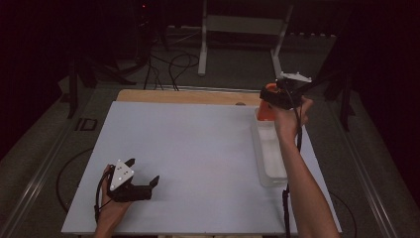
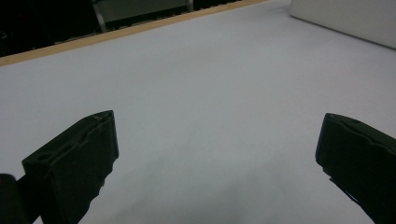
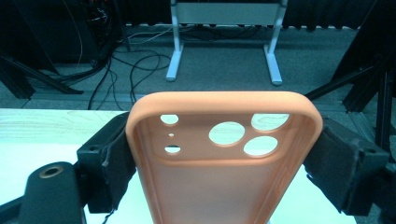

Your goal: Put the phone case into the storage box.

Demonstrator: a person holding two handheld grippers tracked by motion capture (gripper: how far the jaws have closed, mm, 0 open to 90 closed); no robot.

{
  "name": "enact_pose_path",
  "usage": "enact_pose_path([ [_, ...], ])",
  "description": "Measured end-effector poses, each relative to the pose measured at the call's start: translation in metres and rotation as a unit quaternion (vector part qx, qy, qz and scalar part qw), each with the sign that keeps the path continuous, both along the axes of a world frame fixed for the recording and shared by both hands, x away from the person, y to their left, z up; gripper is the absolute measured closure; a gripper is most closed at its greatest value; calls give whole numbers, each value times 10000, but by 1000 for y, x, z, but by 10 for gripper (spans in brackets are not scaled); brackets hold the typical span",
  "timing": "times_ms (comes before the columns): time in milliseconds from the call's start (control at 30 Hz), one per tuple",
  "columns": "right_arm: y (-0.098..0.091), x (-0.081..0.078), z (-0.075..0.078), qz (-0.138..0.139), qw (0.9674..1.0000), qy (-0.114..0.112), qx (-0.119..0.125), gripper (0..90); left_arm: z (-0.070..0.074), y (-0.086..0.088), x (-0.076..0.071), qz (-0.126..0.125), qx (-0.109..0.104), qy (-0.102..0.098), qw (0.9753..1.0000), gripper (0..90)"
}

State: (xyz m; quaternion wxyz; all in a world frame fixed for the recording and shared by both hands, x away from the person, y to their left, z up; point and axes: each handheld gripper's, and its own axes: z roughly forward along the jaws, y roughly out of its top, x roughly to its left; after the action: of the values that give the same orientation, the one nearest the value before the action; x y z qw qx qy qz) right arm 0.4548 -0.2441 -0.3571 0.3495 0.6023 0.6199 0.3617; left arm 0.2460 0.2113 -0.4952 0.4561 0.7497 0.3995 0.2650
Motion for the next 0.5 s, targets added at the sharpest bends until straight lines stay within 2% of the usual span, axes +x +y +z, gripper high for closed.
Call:
enact_pose_path([
  [500, -3, 1, -10, -53, 9999, 92, 46, 163, 0, 0, 0, -4, 21, -3, 10000, 0],
])
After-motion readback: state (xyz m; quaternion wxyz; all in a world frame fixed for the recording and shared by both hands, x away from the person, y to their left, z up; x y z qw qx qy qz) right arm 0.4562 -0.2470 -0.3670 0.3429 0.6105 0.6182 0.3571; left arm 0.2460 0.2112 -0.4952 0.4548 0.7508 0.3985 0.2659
